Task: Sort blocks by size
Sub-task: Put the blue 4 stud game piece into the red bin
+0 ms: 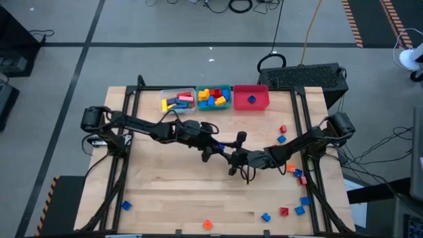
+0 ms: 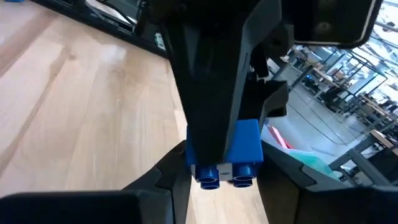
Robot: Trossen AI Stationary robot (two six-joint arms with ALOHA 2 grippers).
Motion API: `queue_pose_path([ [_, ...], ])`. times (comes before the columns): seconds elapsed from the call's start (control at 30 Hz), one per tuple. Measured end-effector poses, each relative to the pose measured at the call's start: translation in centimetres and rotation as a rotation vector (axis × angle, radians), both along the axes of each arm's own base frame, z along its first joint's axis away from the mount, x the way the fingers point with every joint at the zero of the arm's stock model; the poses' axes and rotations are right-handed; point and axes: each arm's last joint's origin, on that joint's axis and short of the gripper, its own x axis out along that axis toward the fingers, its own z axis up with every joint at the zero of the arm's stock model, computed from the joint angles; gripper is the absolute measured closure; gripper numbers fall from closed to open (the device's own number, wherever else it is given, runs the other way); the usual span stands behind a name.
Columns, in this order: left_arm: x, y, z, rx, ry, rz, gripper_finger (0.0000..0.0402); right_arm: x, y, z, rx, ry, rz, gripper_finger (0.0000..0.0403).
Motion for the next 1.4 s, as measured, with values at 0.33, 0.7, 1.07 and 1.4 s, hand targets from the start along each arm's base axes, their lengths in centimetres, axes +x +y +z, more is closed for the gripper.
queue_pose_path([
  [0.33, -0.2, 0.6, 0.2, 0.025, -0.005, -0.012, 0.0123, -0.9, -0.4, 1.2, 0.011, 0.019, -0.025, 0.0269],
  [0.7, -2.5, 0.1, -0.1, 0.117, 0.234, 0.052, 0.0088, -1.4, -9.0, 0.9, 0.148, 0.138, -0.302, 0.0270],
  [1.07, -7.7, -4.2, 1.6, 0.224, 0.497, 0.158, 0.0091, -3.6, -18.4, 0.4, 0.265, 0.147, -0.563, 0.0268],
  [1.4, -12.3, -9.3, 0.6, 0.209, 0.793, 0.074, 0.0091, -6.7, -24.3, 0.1, 0.414, 0.112, -0.675, 0.0266],
])
